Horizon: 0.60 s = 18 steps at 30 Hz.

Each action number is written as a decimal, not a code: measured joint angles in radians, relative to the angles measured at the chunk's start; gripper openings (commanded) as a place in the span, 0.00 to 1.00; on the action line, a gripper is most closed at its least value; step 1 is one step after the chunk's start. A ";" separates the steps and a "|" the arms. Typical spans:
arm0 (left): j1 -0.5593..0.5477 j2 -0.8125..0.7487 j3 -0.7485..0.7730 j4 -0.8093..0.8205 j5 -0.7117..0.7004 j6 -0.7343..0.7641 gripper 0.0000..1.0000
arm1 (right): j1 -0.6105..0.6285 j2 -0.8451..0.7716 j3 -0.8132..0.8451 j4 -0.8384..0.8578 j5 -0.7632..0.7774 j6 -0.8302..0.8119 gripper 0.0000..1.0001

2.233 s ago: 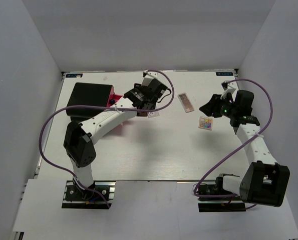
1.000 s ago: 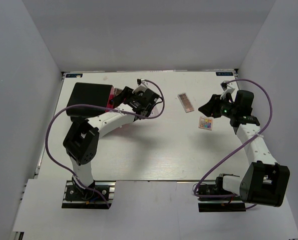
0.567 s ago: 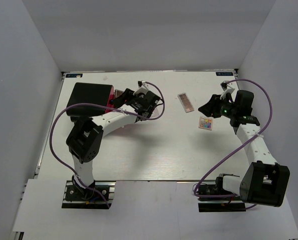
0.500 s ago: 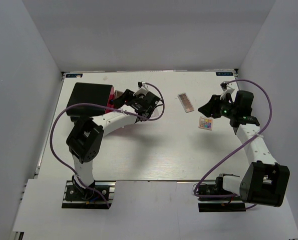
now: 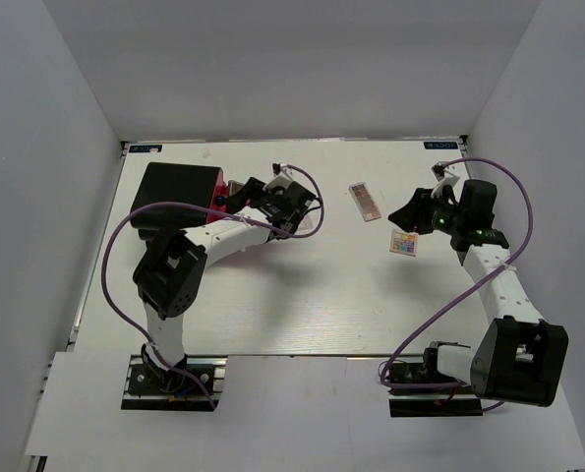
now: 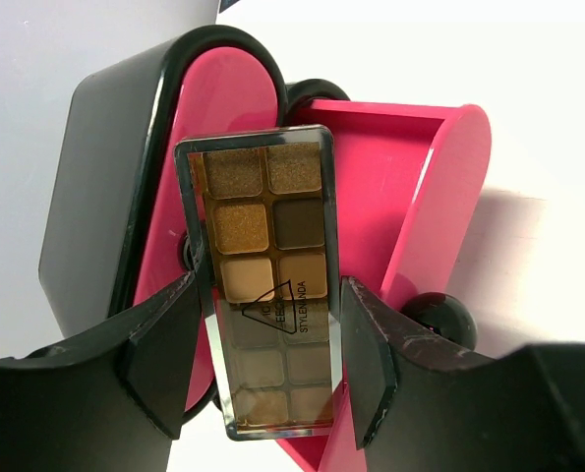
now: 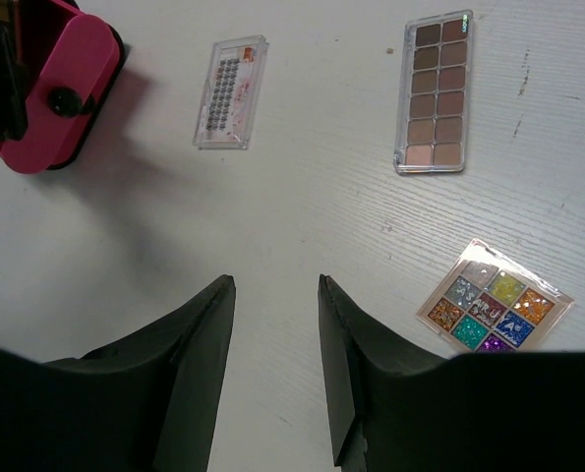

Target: Organize the makeup

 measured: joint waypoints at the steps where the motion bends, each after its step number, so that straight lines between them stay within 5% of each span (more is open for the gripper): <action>1: 0.000 0.001 0.000 0.000 0.001 0.000 0.24 | 0.000 0.000 0.000 0.000 0.000 0.000 0.46; 8: 0.000 0.011 0.003 -0.002 0.006 0.000 0.42 | 0.000 0.000 0.000 0.000 -0.001 0.000 0.46; 13: 0.000 0.011 0.008 -0.002 0.005 0.000 0.66 | 0.000 0.000 0.000 0.000 -0.003 0.000 0.46; 18: 0.000 0.011 0.014 -0.003 0.006 0.001 0.74 | 0.000 0.000 0.000 0.000 -0.004 0.000 0.45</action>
